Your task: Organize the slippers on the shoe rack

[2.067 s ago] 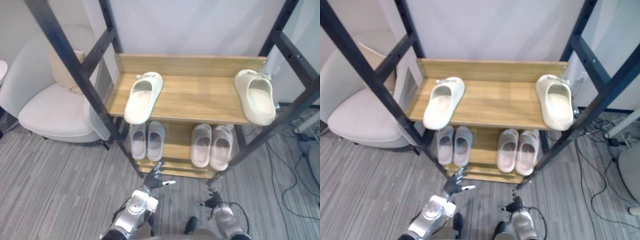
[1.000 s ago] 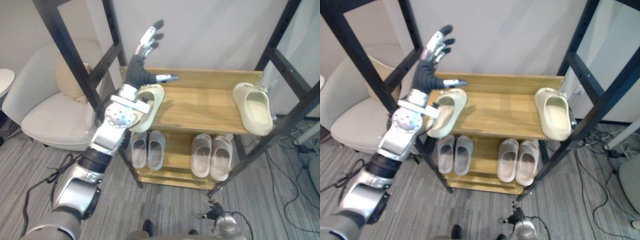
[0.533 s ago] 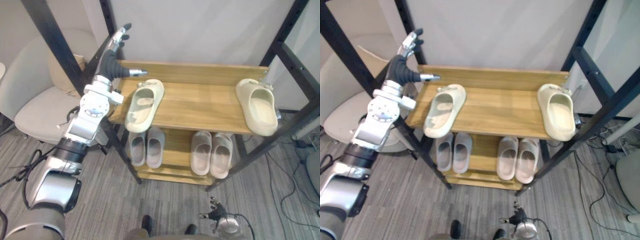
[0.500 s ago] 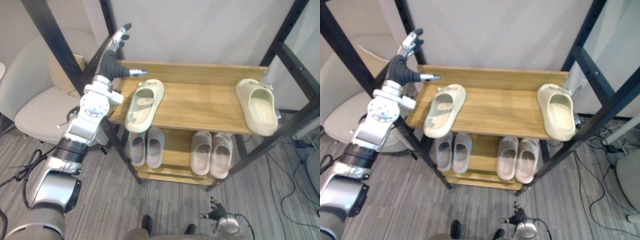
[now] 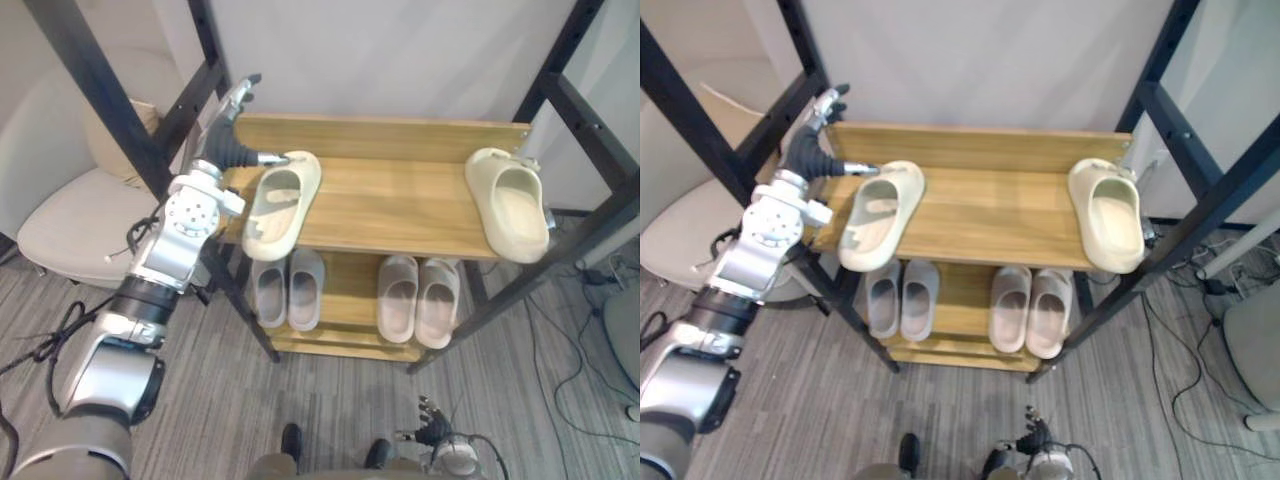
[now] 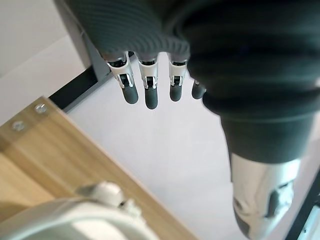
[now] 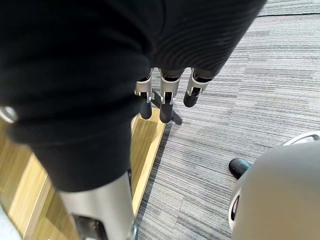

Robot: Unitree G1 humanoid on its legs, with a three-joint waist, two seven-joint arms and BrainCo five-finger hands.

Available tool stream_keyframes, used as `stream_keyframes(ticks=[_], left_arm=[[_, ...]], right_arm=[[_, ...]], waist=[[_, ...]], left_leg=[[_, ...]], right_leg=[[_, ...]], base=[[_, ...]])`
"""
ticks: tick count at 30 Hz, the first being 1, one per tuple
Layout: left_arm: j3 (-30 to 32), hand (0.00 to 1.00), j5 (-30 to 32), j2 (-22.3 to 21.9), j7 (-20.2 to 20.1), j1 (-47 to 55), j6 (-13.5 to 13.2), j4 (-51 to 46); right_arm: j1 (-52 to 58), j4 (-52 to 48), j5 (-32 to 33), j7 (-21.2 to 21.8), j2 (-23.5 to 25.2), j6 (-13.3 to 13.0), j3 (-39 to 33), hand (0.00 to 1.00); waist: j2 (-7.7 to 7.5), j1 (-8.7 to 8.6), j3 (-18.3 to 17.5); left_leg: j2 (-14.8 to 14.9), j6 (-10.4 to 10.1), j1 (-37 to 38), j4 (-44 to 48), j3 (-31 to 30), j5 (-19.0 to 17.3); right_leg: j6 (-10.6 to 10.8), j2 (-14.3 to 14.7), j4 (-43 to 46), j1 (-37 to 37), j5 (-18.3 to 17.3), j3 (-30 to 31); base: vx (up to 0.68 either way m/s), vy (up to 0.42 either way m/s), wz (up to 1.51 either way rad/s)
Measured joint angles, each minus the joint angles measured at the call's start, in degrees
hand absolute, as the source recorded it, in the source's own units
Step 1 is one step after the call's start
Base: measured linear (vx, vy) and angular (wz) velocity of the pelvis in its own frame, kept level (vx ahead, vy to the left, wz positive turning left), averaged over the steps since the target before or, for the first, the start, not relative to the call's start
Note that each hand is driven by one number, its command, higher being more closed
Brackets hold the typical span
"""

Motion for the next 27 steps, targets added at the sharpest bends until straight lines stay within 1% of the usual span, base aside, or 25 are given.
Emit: stream_keyframes(ticks=[6,9,12,18,21,24,27], left_arm=[[-1.1,0.00,1.3,-0.5,0.0,-0.7,0.5,1.4],[-1.3,0.00,3.8,-0.7,0.0,-1.1,0.8,2.5],[-1.6,0.00,5.8,-0.9,0.0,-1.9,1.5,4.6],[-1.6,0.00,9.5,-0.9,0.0,-2.0,1.6,4.6],[-1.2,0.00,9.6,-0.9,0.1,-2.0,1.7,4.6],[0.2,0.00,9.7,-0.9,0.5,-2.3,1.7,4.6],[1.2,0.00,9.7,-0.9,0.5,-2.3,2.3,4.6]], right_arm=[[0.4,-0.9,0.0,-0.1,0.3,0.0,-0.1,0.00],[0.4,-2.3,0.0,-0.2,0.8,0.0,-0.2,0.00],[0.6,-2.2,0.0,-0.3,1.4,0.0,-0.2,0.00],[0.5,-2.2,-0.1,-0.3,1.5,0.0,-0.2,0.00],[0.5,-2.2,-0.1,-0.4,1.5,0.0,-0.2,0.00],[0.4,-2.2,-0.1,-0.5,1.5,0.0,-0.2,0.00],[0.5,-2.2,-0.1,-0.5,1.5,0.0,-0.2,0.00]], waist=[[-0.68,-0.13,0.5],[-1.23,-0.12,0.8],[-1.24,-0.38,0.8],[-1.22,-0.36,0.9],[-1.20,-0.34,1.1],[-1.19,-0.23,2.2],[-1.17,-0.23,2.2]], left_leg=[[0.1,0.0,-0.4,0.1,1.5,0.1],[0.1,0.0,-0.6,0.1,2.5,0.1],[0.1,0.1,-0.5,0.1,2.6,0.0],[0.1,0.1,-0.5,0.1,3.0,0.0],[0.1,0.1,-0.5,0.1,3.0,0.0],[0.1,0.1,-0.5,0.1,3.0,0.0],[0.1,0.1,-0.5,0.1,3.0,0.0]], right_leg=[[0.0,-0.1,0.5,-1.2,0.0,1.1],[-0.1,-0.2,1.1,-2.2,-0.1,2.1],[0.0,-0.2,1.2,-2.3,-0.2,2.2],[-0.1,-0.4,2.0,-2.8,-0.4,2.7],[-0.1,-0.4,2.0,-2.9,-0.4,2.7],[-0.1,-0.4,2.0,-2.9,-0.4,2.7],[-0.1,-0.4,2.0,-2.9,-0.4,2.6]], base=[[0.02,-0.011,-0.10],[0.02,-0.009,-0.14],[0.00,-0.002,-0.03],[0.00,-0.007,-0.04],[0.00,0.000,0.00],[0.00,0.000,0.00],[0.01,-0.002,0.00]])
